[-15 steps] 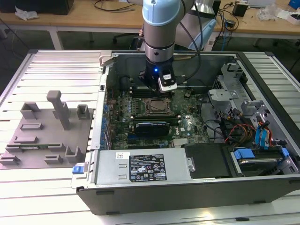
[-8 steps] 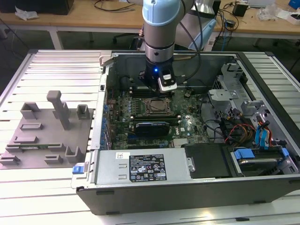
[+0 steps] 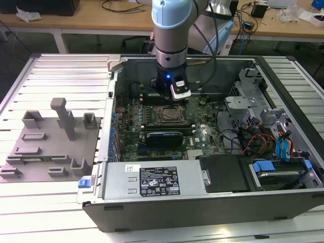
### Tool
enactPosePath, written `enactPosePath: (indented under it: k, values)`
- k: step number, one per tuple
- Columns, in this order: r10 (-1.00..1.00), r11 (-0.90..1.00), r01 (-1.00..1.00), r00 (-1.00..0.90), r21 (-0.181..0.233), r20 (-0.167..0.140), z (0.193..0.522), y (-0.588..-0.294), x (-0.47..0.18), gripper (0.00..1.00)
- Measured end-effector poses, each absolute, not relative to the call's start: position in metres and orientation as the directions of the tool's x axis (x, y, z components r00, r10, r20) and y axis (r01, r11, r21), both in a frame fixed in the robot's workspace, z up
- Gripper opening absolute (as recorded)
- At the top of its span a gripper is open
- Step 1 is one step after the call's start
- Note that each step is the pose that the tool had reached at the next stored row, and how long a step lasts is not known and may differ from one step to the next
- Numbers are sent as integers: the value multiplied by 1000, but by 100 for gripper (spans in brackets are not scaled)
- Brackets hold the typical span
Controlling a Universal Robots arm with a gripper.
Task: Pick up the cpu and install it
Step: 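Install the first cpu locking lever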
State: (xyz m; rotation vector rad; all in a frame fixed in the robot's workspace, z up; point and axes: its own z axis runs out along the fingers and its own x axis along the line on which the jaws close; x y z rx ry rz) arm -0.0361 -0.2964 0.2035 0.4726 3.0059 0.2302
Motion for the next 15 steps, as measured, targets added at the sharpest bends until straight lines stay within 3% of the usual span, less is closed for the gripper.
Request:
enactPosePath:
  k: [15]
  values:
    - [310,941,288,-943,177,-117,202,-296,-48,11]
